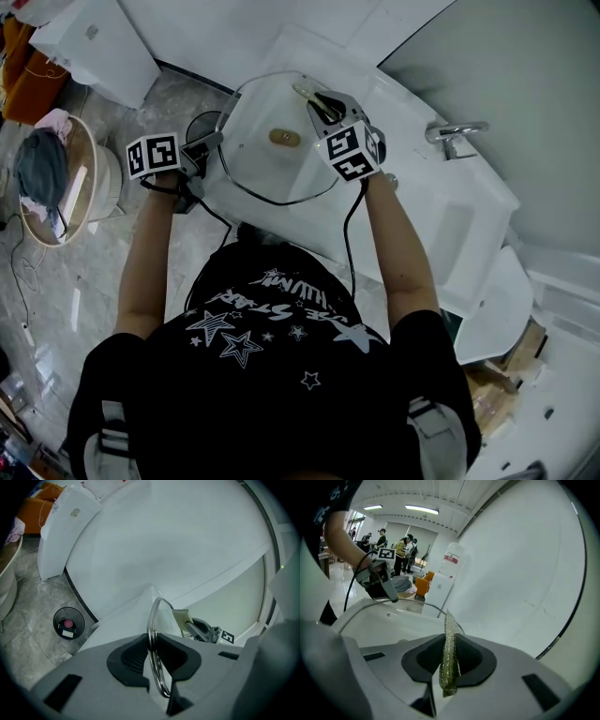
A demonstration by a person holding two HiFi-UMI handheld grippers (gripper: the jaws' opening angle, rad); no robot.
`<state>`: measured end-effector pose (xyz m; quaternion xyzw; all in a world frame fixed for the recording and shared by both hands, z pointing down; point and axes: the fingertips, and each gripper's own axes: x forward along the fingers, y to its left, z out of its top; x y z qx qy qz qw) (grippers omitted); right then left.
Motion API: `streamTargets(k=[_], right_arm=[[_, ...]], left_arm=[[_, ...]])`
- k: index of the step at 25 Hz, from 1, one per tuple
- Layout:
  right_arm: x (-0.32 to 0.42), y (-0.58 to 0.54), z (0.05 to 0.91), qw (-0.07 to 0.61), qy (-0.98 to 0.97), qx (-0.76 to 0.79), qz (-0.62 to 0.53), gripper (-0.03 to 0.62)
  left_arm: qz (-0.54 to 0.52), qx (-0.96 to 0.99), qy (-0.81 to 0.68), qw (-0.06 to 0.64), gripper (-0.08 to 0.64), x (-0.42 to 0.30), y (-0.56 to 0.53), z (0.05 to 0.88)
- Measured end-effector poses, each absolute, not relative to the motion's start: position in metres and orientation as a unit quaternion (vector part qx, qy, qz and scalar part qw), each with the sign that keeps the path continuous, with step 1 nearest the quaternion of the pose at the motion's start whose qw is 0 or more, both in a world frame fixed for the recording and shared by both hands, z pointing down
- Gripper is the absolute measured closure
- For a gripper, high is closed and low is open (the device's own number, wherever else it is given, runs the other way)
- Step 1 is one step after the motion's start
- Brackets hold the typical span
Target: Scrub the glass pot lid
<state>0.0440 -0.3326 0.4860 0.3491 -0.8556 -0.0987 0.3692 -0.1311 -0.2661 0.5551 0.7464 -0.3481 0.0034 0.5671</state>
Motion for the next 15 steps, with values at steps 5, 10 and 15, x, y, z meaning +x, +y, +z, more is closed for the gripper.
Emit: streamTargets(k=[5,10,15], right_arm=[[0.041,-0.324,0.507,0.377,-0.858,0.342,-0.062,0.526],[0.025,-0.302,0.516,0.372,-0.881,0.291,-0.038,0.525],[0.0,-0.259,0.526,0.375,-0.904,0.202,-0.025,0.525]], left_arm=[[-0.03,0.736,-0.343,0.583,0.492,-0.132,-0.268,0.552],[-0.036,0.732,-0.344,0.587,0.492,-0.133,-0.269,0.552],[-0.04,0.734,-0.346,0.583,0.492,-0.133,-0.269,0.552]])
